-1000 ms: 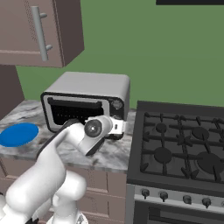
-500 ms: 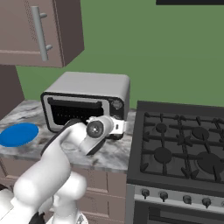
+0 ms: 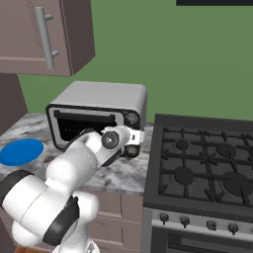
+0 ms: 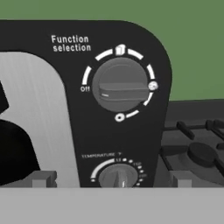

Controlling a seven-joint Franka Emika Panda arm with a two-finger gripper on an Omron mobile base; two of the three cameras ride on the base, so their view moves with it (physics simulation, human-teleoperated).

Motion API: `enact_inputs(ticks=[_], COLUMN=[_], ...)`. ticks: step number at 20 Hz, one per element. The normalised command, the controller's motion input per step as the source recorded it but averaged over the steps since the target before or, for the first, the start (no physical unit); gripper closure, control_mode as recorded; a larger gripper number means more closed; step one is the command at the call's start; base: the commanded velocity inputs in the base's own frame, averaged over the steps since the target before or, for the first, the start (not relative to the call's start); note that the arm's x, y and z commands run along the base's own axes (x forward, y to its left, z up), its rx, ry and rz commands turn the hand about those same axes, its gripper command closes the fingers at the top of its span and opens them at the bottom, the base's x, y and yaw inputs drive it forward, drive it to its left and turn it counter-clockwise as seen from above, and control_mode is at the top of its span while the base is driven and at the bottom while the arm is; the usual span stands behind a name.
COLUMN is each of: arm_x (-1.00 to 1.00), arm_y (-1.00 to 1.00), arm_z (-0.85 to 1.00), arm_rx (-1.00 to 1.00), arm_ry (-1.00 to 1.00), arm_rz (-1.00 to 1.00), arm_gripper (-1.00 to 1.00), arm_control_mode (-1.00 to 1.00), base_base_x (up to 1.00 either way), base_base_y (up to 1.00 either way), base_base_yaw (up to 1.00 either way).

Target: Pull the toaster oven rack outwards. Pick up the baguette from the plate and place it on the toaster oven rack. Close the toaster oven door fully and set the temperature to the lowest setting.

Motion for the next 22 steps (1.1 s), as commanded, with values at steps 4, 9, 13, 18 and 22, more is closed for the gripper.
enact_inputs(ticks=[4,9,13,18,22], arm_x=[0.02,0.00,0.03,0.02,0.00], arm_y=[0.02,-0.06,-0.31,-0.06,0.17], arm_z=[-0.04,-0.05,-0.06,-0.14,-0.06], arm_rx=[0.00,0.00,0.04,0.02,0.00], arm_ry=[-0.02,0.00,0.00,-0.01,0.00], arm_rz=[0.00,0.00,0.00,0.00,0.00], arm_gripper=[-1.00,-1.00,-1.00,-1.00,-1.00], arm_control_mode=[-1.00,-1.00,-1.00,-1.00,-1.00], base_base_x=[0.00,0.00,0.00,0.00,0.00], base_base_y=[0.00,0.00,0.00,0.00,0.00], base_base_yaw=[0.00,0.00,0.00,0.00,0.00])
